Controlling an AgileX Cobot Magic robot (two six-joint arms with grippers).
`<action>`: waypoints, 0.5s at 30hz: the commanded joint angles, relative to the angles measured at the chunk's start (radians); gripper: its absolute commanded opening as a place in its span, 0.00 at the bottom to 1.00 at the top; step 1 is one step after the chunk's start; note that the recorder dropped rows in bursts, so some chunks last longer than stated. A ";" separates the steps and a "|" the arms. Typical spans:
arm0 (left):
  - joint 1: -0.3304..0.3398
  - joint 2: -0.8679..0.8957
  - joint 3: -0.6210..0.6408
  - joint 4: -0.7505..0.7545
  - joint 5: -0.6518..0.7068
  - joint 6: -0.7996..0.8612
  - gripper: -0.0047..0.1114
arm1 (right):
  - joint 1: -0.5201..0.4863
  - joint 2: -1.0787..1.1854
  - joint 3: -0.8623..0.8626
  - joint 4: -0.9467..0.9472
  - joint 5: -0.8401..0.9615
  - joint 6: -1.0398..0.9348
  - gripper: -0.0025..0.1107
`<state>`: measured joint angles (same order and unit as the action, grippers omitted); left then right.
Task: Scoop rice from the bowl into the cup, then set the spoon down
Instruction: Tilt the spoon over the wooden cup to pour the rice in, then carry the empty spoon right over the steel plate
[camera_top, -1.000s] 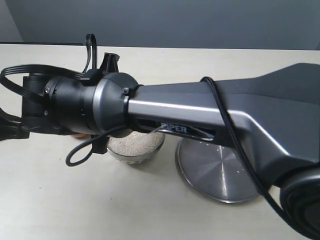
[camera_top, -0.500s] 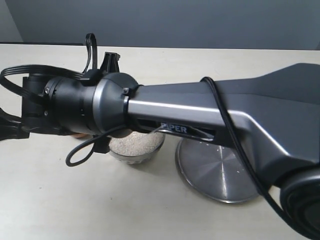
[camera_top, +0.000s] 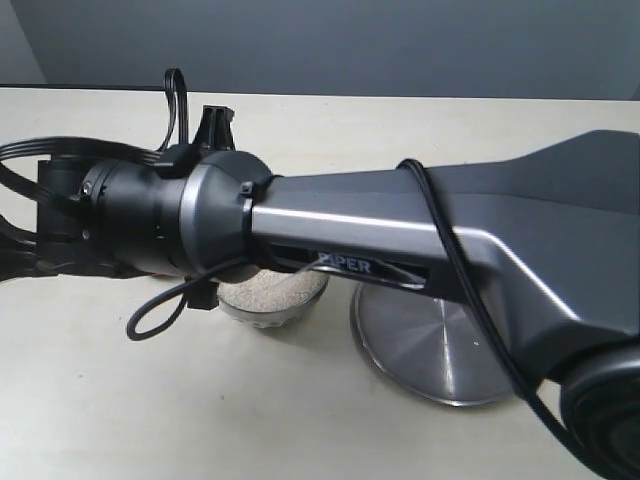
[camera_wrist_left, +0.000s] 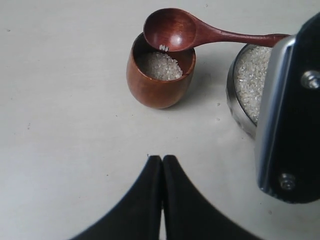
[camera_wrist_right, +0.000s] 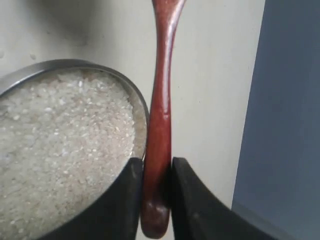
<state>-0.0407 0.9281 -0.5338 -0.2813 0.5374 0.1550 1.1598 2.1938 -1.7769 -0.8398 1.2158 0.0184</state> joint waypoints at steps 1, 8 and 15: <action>-0.002 0.003 0.007 -0.008 -0.010 -0.006 0.04 | 0.008 -0.002 -0.003 -0.022 0.005 0.011 0.02; -0.002 0.003 0.007 -0.008 -0.010 -0.006 0.04 | 0.010 -0.002 -0.003 -0.014 0.005 0.022 0.02; -0.002 0.003 0.007 -0.008 -0.008 -0.006 0.04 | 0.010 -0.002 -0.003 -0.079 0.005 0.027 0.02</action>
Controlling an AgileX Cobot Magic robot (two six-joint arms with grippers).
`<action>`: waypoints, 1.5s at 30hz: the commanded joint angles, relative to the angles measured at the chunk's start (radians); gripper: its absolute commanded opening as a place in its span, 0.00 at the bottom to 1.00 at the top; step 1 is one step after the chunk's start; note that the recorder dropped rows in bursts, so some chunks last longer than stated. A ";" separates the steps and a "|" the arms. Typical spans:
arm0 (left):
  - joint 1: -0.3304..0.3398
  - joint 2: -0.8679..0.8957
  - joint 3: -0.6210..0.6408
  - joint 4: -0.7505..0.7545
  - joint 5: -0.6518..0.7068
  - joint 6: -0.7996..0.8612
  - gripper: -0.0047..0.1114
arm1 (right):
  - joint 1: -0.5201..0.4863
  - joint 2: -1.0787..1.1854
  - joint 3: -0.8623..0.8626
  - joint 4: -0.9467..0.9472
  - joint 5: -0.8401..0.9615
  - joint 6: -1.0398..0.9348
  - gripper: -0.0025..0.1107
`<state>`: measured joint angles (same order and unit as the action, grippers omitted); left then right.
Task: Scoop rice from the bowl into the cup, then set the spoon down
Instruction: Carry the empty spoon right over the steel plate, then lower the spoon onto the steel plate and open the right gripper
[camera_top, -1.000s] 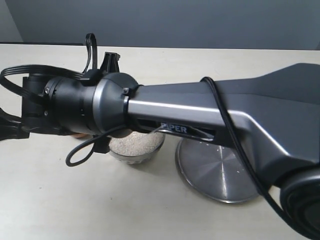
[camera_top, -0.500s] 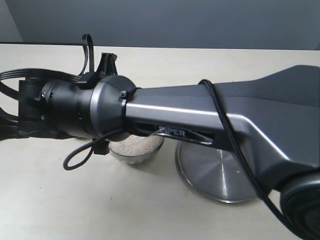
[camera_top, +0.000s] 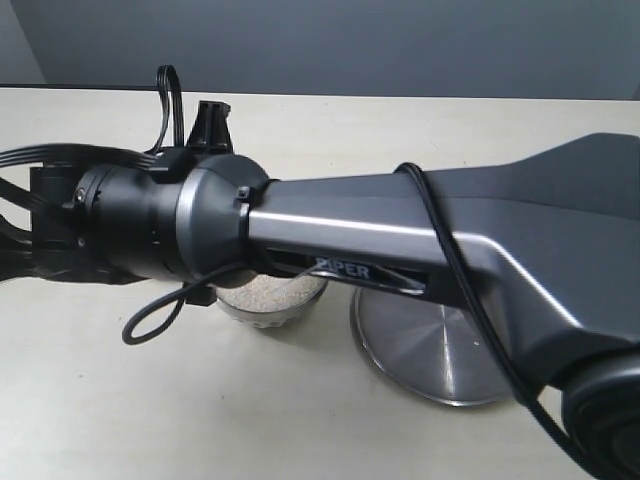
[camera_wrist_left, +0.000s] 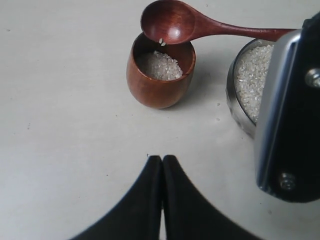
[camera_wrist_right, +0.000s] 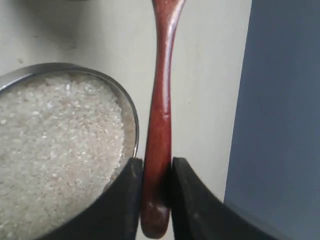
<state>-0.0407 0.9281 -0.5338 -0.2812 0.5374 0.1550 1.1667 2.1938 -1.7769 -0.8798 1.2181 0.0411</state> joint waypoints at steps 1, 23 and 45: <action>-0.002 0.003 0.007 -0.008 -0.008 -0.006 0.04 | 0.003 0.000 -0.003 -0.038 0.003 0.005 0.02; -0.002 0.003 0.007 -0.010 -0.006 -0.006 0.04 | -0.042 -0.062 -0.003 0.045 0.003 0.093 0.02; -0.002 0.003 0.007 0.002 0.016 -0.006 0.04 | -0.568 -0.665 0.760 0.749 -0.135 0.071 0.02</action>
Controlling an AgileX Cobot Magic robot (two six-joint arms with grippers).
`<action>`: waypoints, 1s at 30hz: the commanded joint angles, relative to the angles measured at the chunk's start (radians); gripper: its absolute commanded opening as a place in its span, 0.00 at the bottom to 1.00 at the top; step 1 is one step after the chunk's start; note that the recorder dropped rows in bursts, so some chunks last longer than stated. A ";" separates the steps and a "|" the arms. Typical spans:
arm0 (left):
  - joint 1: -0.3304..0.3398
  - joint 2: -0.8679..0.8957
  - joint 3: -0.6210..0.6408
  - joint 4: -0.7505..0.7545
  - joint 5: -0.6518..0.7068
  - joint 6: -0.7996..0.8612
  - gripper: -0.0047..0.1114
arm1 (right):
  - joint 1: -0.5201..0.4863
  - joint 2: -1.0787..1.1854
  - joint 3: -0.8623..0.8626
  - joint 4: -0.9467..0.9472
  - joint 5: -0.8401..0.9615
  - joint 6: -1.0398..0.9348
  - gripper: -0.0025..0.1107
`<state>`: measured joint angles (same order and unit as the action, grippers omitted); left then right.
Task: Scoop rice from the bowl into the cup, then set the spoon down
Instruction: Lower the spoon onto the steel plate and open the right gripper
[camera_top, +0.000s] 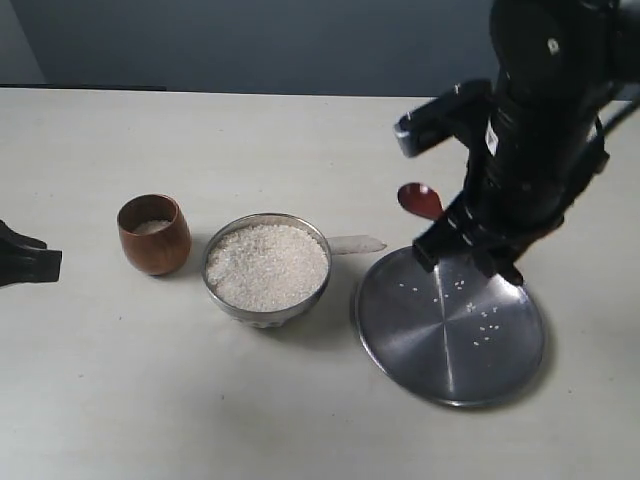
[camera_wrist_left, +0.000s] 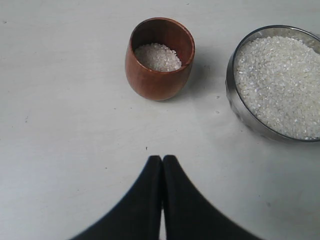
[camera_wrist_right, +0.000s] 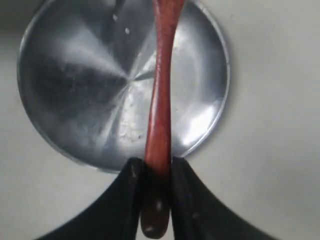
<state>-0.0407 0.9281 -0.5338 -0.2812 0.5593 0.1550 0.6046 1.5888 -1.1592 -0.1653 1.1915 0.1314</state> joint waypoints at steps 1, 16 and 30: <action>-0.002 0.003 0.007 0.002 -0.003 -0.006 0.04 | -0.006 -0.069 0.181 0.035 -0.135 -0.019 0.02; -0.002 0.003 0.007 0.006 0.004 -0.006 0.04 | -0.006 -0.077 0.475 0.034 -0.642 0.130 0.02; -0.002 0.003 0.007 0.006 0.012 -0.006 0.04 | -0.006 0.075 0.475 0.006 -0.723 0.265 0.02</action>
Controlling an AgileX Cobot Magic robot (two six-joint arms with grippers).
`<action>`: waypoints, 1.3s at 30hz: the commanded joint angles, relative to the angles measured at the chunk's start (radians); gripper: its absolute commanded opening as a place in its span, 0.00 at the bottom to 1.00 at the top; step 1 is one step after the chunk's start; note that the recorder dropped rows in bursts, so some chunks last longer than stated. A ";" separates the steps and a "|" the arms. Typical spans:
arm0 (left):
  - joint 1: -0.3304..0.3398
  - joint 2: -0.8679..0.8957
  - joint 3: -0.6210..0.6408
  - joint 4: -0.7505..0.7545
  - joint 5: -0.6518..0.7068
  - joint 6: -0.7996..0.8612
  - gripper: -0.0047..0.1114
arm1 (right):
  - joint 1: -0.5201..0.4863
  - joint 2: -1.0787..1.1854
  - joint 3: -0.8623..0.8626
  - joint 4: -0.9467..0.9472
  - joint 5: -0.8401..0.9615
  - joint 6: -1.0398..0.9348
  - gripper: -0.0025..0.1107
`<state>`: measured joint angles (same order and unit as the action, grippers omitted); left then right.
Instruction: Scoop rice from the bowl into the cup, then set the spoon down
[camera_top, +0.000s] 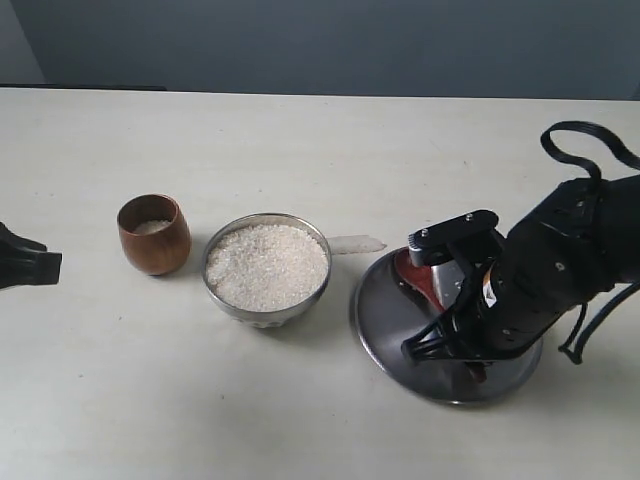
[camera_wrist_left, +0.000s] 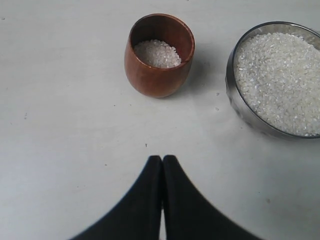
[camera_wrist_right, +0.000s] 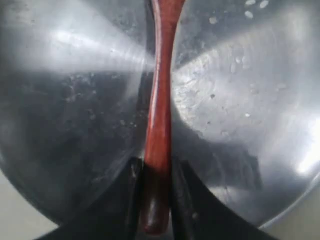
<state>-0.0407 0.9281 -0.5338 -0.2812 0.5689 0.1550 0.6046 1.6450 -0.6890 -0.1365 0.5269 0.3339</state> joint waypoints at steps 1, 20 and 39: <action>-0.002 0.003 0.007 0.006 0.000 -0.006 0.04 | -0.006 0.021 0.005 -0.023 -0.063 0.062 0.02; -0.002 0.003 0.007 0.006 -0.010 -0.006 0.04 | -0.006 -0.018 0.005 -0.110 -0.036 0.070 0.43; -0.002 -0.145 0.007 0.002 0.004 0.005 0.04 | -0.006 -0.535 0.005 -0.289 0.111 0.160 0.02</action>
<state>-0.0407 0.8472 -0.5338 -0.2812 0.5647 0.1568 0.6046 1.1743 -0.6851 -0.4119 0.6029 0.4930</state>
